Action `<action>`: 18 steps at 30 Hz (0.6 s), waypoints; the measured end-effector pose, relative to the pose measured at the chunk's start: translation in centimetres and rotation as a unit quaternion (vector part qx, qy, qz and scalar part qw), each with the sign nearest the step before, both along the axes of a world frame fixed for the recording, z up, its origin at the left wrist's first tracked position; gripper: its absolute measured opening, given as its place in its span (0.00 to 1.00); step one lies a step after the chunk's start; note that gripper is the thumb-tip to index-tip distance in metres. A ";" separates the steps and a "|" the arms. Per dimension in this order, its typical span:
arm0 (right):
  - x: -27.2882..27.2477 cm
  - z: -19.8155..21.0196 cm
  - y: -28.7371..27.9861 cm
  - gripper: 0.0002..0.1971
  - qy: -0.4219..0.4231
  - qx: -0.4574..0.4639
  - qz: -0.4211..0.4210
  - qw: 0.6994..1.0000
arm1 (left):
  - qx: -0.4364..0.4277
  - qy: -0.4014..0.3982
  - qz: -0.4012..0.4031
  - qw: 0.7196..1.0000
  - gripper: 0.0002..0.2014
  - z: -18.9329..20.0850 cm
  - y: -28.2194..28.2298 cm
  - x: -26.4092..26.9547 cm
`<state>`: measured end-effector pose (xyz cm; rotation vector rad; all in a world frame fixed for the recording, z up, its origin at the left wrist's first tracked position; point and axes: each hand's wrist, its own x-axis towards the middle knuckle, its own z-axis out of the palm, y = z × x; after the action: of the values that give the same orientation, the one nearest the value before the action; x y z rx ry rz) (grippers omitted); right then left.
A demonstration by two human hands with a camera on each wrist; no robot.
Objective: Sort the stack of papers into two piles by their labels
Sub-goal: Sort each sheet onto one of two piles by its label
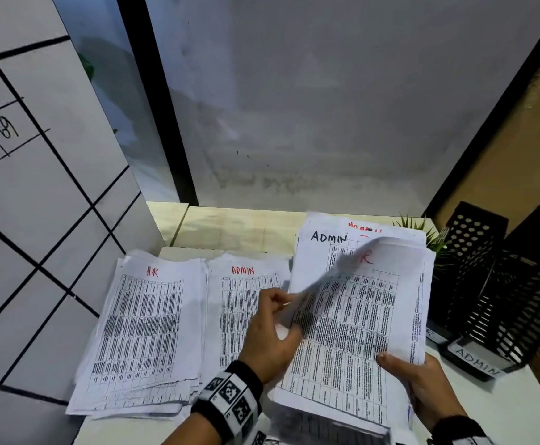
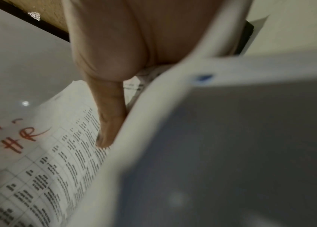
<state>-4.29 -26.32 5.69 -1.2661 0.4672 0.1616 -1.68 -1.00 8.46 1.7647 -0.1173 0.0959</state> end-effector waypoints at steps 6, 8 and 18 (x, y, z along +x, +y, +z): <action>0.1 0.2 0.8 0.17 0.009 0.011 0.001 1.000 | -0.028 -0.004 0.153 0.988 0.16 -1.1 1.7 0.9; 0.1 0.2 0.9 0.14 0.020 0.009 -0.010 1.000 | -0.020 0.017 0.180 0.983 0.17 -1.7 3.7 1.4; -0.4 0.5 0.8 0.11 0.046 0.006 -0.042 0.998 | 0.133 0.143 0.382 0.903 0.15 -4.9 21.2 1.8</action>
<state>-4.66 -25.53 6.21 -1.2284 0.5979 0.1519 0.11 20.21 3.59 1.9850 0.8196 0.3995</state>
